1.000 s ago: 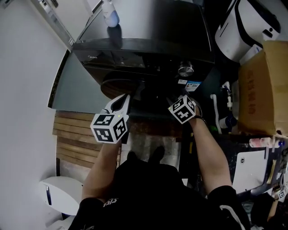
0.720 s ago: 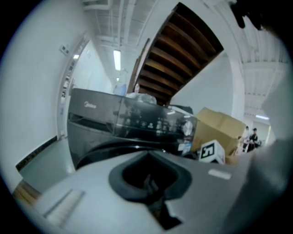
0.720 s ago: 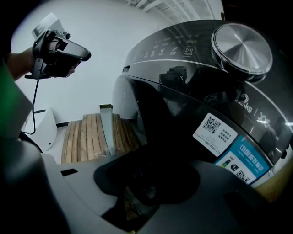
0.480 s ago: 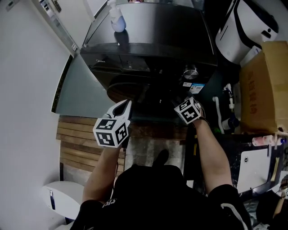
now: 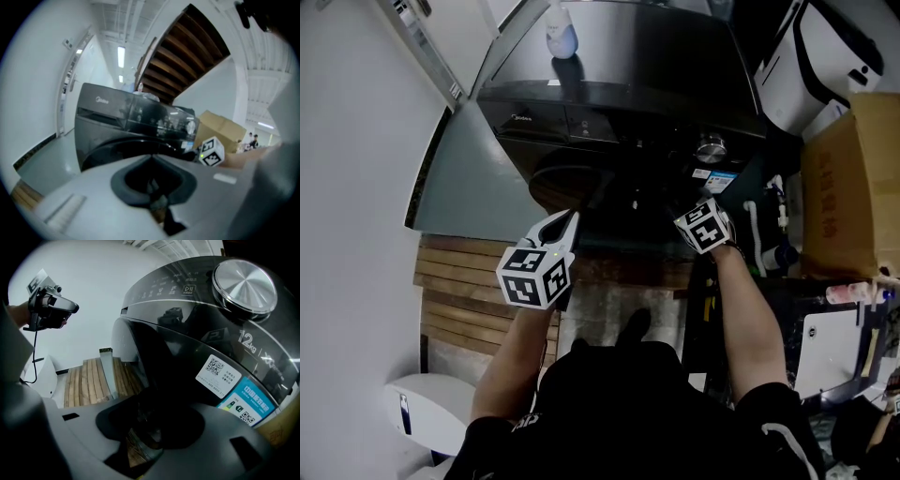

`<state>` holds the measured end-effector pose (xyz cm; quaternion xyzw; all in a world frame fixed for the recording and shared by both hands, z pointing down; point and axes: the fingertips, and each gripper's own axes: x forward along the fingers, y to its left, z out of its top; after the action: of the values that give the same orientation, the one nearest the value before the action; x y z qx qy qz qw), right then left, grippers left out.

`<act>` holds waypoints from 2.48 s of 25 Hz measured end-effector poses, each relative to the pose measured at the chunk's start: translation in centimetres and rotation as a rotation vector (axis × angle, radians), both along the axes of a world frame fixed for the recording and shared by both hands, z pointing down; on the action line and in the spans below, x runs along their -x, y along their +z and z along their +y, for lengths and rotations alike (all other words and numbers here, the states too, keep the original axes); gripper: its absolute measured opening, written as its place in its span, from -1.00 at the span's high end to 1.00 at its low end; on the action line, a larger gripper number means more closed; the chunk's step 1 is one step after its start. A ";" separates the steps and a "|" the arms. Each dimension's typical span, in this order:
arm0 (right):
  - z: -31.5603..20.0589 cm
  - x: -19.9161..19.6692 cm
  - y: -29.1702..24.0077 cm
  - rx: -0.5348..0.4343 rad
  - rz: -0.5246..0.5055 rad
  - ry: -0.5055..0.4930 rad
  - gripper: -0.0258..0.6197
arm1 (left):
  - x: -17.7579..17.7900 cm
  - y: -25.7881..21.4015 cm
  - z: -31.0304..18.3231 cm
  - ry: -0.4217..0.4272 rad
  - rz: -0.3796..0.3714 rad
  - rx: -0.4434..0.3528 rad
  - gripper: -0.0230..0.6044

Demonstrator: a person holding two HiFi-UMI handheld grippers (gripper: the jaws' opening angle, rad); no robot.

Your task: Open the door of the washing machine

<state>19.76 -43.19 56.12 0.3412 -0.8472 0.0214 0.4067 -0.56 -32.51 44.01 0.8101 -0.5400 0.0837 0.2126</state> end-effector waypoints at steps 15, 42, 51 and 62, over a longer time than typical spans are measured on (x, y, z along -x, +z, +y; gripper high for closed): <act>4.1 0.7 0.2 0.041 -0.022 -0.062 0.51 | 3.1 0.7 1.7 -0.010 0.034 -0.006 0.88; 23.9 10.2 -0.5 0.080 -0.211 0.025 0.68 | -0.3 2.8 12.8 0.187 0.043 0.024 0.35; 30.6 16.7 -0.4 0.129 -0.281 -0.081 0.59 | 1.8 4.6 16.3 0.211 -0.004 0.040 0.29; 35.3 19.0 -1.7 0.142 -0.329 -0.203 0.62 | 5.6 5.1 18.7 0.163 -0.012 0.047 0.24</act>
<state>0.72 -7.88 54.41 0.2163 -0.9286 0.0956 0.2860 -6.14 -13.83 49.10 0.8457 -0.4712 0.1182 0.2208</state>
